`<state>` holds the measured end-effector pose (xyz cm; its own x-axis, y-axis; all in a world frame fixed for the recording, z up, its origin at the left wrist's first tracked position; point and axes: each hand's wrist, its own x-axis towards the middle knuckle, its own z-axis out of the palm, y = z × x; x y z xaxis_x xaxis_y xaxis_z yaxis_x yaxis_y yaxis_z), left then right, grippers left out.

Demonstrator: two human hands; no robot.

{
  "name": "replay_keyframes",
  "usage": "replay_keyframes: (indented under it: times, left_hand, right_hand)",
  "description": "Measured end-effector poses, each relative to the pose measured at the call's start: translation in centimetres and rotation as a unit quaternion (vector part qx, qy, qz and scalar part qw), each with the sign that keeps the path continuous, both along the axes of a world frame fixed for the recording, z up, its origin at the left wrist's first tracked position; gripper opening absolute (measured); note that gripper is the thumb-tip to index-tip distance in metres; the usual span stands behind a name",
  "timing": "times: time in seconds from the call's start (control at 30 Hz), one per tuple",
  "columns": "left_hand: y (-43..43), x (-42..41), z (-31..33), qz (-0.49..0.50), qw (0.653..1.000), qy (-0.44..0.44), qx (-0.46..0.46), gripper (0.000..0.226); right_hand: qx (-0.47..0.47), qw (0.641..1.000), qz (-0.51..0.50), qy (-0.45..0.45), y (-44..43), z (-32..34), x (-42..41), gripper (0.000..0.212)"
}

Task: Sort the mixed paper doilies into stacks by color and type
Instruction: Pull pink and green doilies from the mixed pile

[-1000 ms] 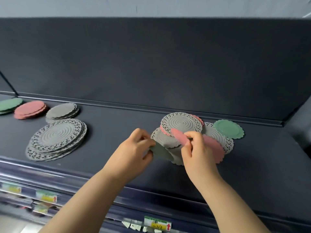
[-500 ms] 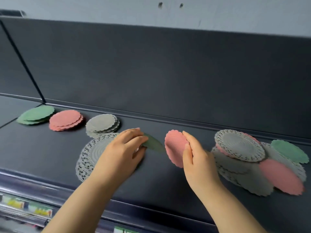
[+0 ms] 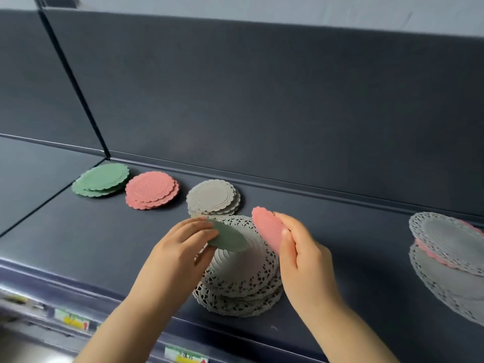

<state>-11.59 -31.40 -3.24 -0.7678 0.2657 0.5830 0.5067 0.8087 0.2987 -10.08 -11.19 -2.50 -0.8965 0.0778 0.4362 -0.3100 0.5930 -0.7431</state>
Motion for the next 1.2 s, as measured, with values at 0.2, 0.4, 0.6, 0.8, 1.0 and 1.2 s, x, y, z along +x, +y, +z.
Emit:
replay_keyframes:
  times: [0.2, 0.4, 0.6, 0.8, 1.0, 1.2]
  left_hand:
    - [1.7, -0.2, 1.4, -0.006, 1.0, 0.015, -0.023, 0.021]
    - [0.5, -0.9, 3.6, 0.021, 0.998, 0.044, -0.031, 0.022]
    - [-3.6, -1.8, 3.3, 0.043, 0.998, 0.052, -0.015, 0.021]
    - [-10.4, -6.0, 2.8, 0.039, 0.996, 0.08, 0.018, 0.02]
    - [-20.3, -10.3, 3.0, 0.058, 0.993, 0.095, 0.047, 0.019]
    - [-27.7, -12.8, 2.9, 0.039, 0.996, 0.069, 0.031, 0.02]
  right_hand:
    - [-0.011, 1.0, 0.008, -0.017, 0.8, 0.5, -2.4, 0.03]
    - [-0.021, 0.998, 0.053, 0.008, -0.8, 1.3, -4.4, 0.03]
    - [-0.002, 0.998, 0.065, 0.026, -3.6, 2.2, -5.7, 0.031]
    - [0.042, 0.998, 0.031, 0.029, -9.6, 2.8, -7.9, 0.031]
    - [0.138, 0.987, -0.063, 0.048, -18.1, 3.7, -11.7, 0.033]
    - [0.248, 0.963, -0.021, -0.104, -24.3, 0.4, -14.0, 0.037]
